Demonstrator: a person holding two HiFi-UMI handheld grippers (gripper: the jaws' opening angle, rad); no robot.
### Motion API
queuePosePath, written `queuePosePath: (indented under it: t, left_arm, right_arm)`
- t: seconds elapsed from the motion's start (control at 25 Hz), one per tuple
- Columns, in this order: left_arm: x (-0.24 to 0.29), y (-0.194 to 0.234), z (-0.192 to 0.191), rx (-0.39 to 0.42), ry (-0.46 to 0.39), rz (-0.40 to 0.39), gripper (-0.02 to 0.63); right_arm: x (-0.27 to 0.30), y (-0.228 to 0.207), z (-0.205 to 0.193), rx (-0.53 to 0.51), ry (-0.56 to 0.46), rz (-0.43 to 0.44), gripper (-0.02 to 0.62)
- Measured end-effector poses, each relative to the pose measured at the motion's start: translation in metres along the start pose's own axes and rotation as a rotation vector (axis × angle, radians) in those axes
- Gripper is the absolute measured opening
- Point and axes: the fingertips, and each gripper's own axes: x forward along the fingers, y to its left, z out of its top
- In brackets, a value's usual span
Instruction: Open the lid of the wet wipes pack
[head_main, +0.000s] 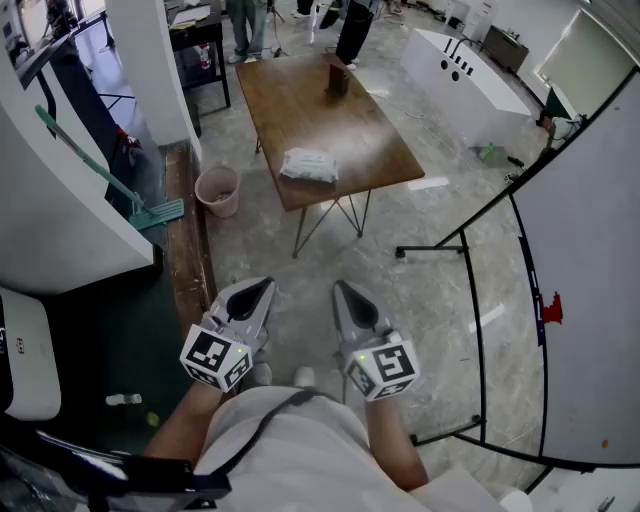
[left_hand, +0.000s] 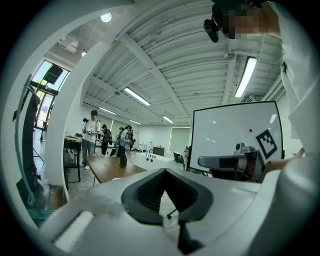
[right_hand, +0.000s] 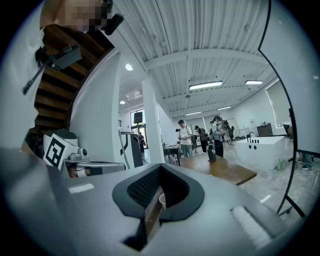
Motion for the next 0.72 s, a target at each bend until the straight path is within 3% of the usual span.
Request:
queuePosePath:
  t: [0.72]
  left_arm:
    - [0.026, -0.025, -0.007, 0.002, 0.009, 0.018, 0.005]
  right_arm:
    - [-0.017, -0.024, -0.009, 0.053, 0.012, 0.064, 0.008]
